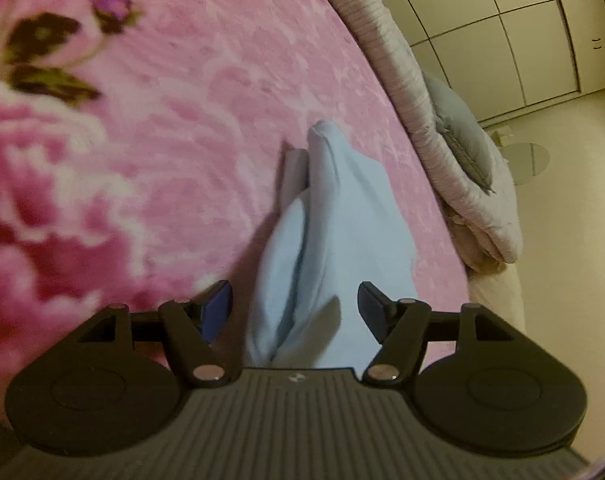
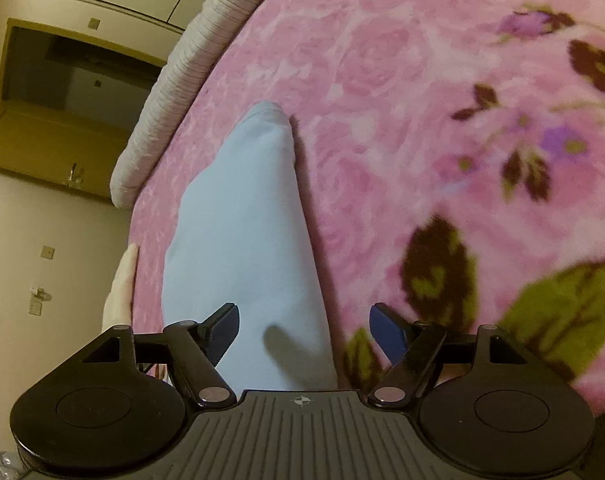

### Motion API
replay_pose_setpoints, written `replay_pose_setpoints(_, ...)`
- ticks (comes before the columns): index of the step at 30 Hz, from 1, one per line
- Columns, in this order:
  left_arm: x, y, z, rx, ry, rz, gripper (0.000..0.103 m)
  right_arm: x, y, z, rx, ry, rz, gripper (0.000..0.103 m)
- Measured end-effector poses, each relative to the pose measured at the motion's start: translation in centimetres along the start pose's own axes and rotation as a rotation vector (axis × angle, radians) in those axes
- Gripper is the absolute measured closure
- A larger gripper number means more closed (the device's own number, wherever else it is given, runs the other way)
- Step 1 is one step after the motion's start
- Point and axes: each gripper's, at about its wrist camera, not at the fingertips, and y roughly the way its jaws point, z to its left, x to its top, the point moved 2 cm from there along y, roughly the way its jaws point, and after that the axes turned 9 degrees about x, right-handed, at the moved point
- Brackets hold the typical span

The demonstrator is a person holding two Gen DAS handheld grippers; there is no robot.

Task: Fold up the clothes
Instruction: 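Grasp the folded sweatshirt with the left gripper while the right gripper grasps its other side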

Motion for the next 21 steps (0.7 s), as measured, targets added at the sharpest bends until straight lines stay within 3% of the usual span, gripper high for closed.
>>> replay_pose_setpoints(11, 0.5, 2.9, -1.6, -0.044, 0.073, 0.045, 0.04, 1.4, 2.6, -0.3, 0.055, 0.032, -0.011, 0.027)
replay_pose_setpoints(14, 0.8, 3.4, -1.8, -0.053, 0.085, 0.054, 0.044, 1.7, 3.6, 0.1, 0.071, 0.009, 0.0, 0.027)
replay_pose_setpoints(18, 1.1, 4.7, -2.5, -0.051, 0.134, 0.084, 0.06, 2.0, 5.4, 0.9, 0.09, -0.045, 0.035, 0.027)
replay_pose_setpoints(21, 1.5, 5.8, -2.4, -0.092, 0.14, 0.123, 0.07, 2.2, 6.9, 1.4, 0.108, -0.084, 0.051, 0.027)
